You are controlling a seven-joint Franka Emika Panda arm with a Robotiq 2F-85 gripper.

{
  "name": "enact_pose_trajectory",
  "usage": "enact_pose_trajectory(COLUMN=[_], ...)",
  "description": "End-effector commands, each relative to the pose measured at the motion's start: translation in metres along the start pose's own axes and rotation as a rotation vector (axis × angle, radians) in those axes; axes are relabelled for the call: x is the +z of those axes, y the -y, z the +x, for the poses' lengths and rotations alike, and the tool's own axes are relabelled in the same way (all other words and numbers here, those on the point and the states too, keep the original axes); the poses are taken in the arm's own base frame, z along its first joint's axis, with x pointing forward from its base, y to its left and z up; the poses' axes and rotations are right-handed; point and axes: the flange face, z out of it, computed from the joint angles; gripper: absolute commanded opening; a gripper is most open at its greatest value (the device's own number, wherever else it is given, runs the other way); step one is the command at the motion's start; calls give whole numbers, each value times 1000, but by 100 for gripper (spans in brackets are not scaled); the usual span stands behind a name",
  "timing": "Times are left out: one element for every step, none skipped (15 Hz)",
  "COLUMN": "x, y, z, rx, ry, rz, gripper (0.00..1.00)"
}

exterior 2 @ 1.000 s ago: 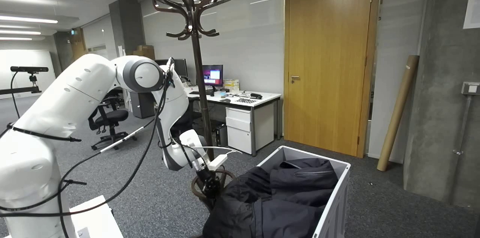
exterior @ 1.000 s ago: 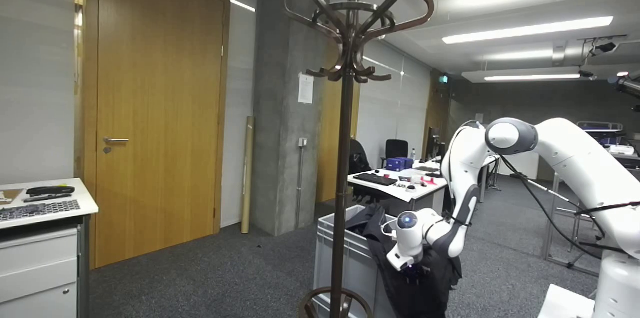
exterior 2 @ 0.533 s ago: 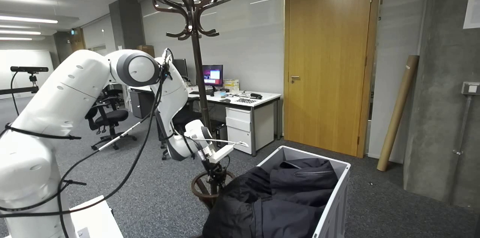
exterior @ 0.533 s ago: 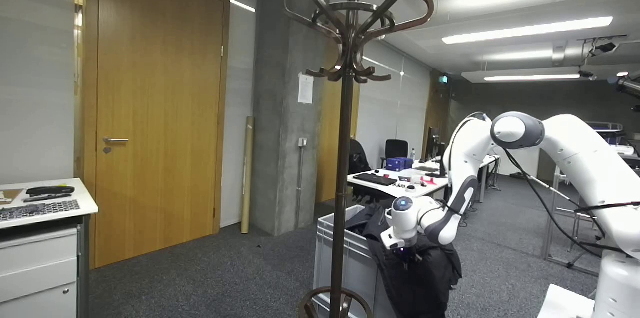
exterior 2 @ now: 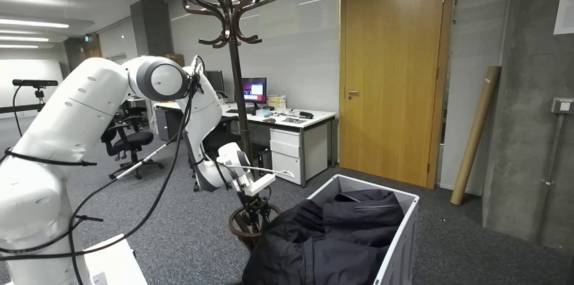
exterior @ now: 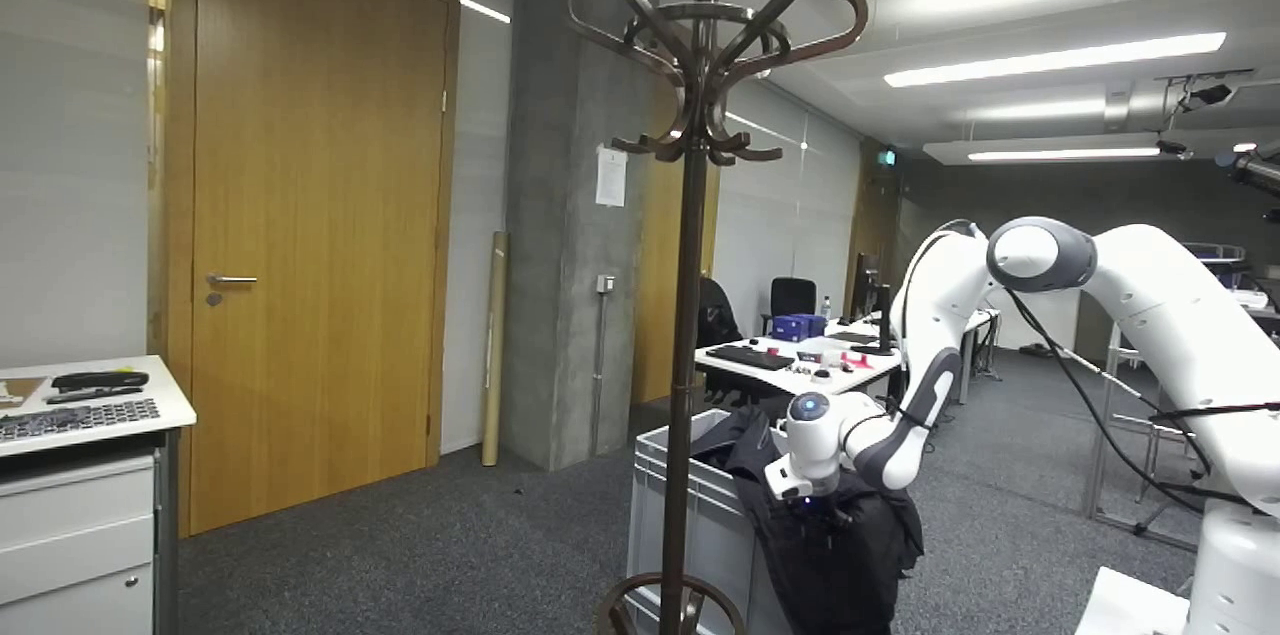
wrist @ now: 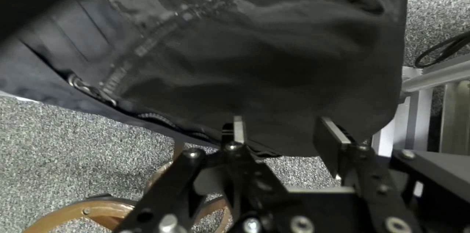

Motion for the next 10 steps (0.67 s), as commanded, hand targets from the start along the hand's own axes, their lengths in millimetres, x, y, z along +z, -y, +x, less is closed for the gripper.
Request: enact_pose_trajectory(x=[-4,-2,2,4,7,11,15,18,21,24], y=[28,35,43,48,52,53,53,53,52,51], z=[18,23,26,28,28,25,23,20,17,15], rx=[-88,-120,-159,-190,-216,-234,-252,-265,-289,-311], ry=[-34,-43,-49,-49,-48,-40,-25,-12,4,16], rz=[34,41,51,55,61,58,55,52,44,37], gripper=[85,94,99,100,100,100,100,100,100,100])
